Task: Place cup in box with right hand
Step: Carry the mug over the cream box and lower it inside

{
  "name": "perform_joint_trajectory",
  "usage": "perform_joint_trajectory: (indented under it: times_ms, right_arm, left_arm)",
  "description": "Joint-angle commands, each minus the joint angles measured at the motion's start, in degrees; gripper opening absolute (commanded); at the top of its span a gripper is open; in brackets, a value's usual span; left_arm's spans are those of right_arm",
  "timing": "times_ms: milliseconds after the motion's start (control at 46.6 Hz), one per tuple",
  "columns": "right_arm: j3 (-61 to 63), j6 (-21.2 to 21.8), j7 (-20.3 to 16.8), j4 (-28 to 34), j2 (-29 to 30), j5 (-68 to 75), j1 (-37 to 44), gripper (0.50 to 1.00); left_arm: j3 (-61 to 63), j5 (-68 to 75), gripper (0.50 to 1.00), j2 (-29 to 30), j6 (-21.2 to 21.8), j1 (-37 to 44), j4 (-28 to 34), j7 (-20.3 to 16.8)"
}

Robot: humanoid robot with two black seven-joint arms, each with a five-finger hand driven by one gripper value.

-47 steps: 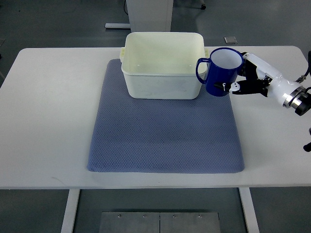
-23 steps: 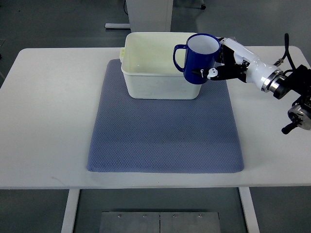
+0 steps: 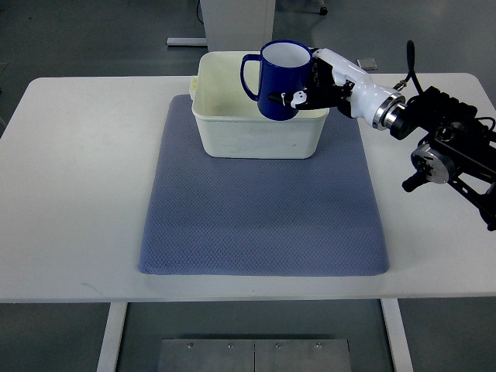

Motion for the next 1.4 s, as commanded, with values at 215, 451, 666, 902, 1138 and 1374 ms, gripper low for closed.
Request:
perform_joint_trajectory:
  times_ms: [215, 451, 666, 902, 1138, 1374]
  right_arm:
    - [0.01, -1.15, -0.25, -8.23, 8.04, 0.12, 3.14, 0.5]
    - [0.01, -1.59, -0.51, -15.44, 12.0, 0.04, 3.67, 0.5]
    - [0.37, -1.77, -0.42, -22.65, 14.72, 0.04, 4.2, 0.5]
    - [0.89, -4.58, -0.25, -25.63, 15.25, 0.12, 3.76, 0.5]
    - [1.24, -5.9, 0.02, -27.31, 16.13, 2.49, 3.59, 0.5]
    - [1.24, -5.9, 0.02, -27.31, 16.04, 4.08, 3.41, 0.5]
  left_arm:
    - [0.0, 0.0, 1.0, 0.0, 0.0, 0.01, 0.0, 0.07]
    - [0.0, 0.0, 1.0, 0.0, 0.0, 0.01, 0.0, -0.02]
    - [0.0, 0.0, 1.0, 0.0, 0.0, 0.01, 0.0, -0.02]
    - [0.0, 0.0, 1.0, 0.0, 0.0, 0.01, 0.0, 0.07]
    - [0.0, 0.0, 1.0, 0.0, 0.0, 0.01, 0.0, -0.02]
    - [0.0, 0.0, 1.0, 0.0, 0.0, 0.01, 0.0, -0.02]
